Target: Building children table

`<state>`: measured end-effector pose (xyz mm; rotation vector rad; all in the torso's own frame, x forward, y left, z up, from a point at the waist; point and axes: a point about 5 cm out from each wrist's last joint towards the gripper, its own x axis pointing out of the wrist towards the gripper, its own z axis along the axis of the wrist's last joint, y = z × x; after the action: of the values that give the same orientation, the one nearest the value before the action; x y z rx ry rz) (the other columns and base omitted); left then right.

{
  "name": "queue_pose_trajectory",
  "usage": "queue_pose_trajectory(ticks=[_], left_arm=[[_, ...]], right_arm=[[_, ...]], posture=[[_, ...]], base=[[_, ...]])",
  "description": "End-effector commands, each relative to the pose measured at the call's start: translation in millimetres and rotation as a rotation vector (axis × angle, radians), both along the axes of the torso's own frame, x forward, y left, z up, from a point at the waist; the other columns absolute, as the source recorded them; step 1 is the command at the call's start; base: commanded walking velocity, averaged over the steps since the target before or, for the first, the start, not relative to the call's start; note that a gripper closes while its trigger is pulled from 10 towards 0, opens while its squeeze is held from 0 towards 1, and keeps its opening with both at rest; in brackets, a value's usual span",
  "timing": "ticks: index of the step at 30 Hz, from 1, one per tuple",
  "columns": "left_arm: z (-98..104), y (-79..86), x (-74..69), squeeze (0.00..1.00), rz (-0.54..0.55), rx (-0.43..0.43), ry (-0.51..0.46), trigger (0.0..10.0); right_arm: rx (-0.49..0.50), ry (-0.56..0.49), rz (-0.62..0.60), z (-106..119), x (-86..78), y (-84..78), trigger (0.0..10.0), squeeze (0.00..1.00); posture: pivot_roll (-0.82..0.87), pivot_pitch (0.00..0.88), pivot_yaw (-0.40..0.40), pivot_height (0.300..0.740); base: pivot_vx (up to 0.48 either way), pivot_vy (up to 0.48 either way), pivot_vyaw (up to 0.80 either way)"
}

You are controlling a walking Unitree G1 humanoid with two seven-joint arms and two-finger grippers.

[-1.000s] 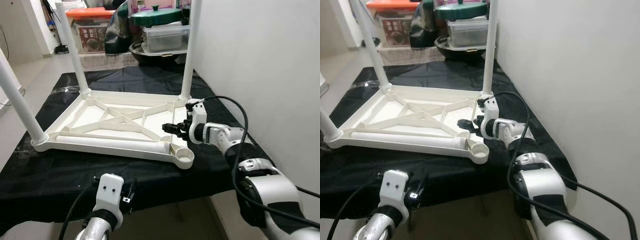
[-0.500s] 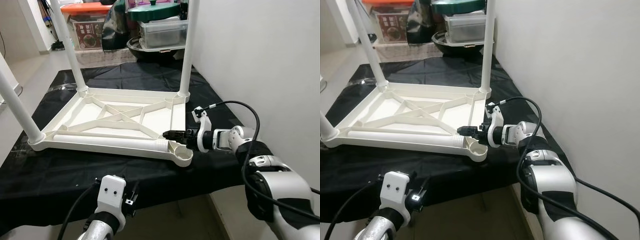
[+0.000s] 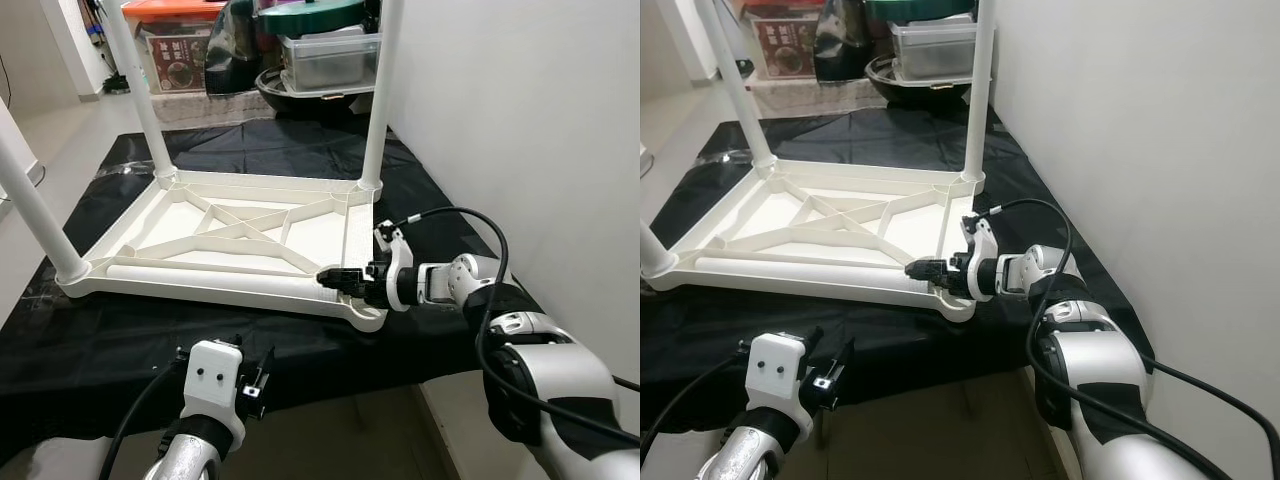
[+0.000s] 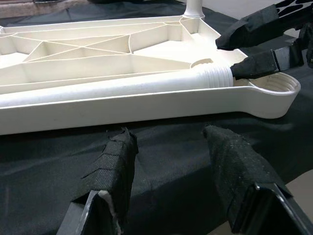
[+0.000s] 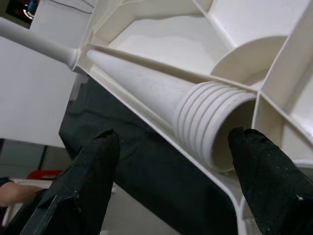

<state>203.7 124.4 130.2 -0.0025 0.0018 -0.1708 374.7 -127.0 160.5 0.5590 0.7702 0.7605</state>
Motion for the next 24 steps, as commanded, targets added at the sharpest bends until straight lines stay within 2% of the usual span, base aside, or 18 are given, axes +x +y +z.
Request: queue_pose_trajectory(ticks=[1,10,24], left_arm=[[-4,1.4,-1.1,0.0,0.011,0.001,0.025,10.0],[-3,3.2,-0.4,0.0,0.021,0.008,0.022,10.0],[-4,2.3,-0.6,0.0,0.021,0.007,0.025,10.0]], right_arm=[[0.004,0.027,0.021,-3,-2.2,6.1,10.0,0.0],[0.032,0.044,0.025,-7,-3.8,26.3,10.0,0.0],[0.032,0.047,-0.043,-13,-2.1,44.5,10.0,0.0]], posture=[[0.02,0.085,-0.03,0.74],[0.03,0.09,-0.034,0.74],[0.03,0.094,-0.035,0.74]], base=[[0.0,0.0,0.0],[0.0,0.0,0.0],[0.0,0.0,0.0]])
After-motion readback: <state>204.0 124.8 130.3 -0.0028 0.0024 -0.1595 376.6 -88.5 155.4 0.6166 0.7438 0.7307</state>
